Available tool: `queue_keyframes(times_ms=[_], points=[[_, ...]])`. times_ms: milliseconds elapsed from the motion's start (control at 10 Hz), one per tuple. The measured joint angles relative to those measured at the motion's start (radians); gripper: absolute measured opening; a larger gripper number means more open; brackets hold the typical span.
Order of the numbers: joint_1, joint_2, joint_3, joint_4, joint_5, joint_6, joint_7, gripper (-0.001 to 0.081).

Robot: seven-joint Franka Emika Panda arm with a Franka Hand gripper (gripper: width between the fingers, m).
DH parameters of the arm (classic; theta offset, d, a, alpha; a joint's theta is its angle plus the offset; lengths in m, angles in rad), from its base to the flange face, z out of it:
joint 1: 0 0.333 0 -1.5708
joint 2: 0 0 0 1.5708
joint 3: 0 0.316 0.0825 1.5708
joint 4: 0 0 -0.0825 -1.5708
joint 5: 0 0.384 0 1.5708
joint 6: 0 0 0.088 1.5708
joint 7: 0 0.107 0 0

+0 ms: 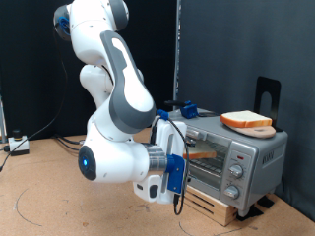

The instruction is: Make a piece of toast with the oven

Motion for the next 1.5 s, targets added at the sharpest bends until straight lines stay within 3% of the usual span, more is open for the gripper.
queue_keyframes(times_ms=[400,1000,1500], points=[[0.057,0.09,0.0,0.037,-0.057,0.1,-0.061,0.0804],[0.143,0.213,0.004,0.099,-0.051,0.236,-0.057,0.0804],[0.176,0.244,0.04,0.118,-0.019,0.246,-0.058,0.0804]])
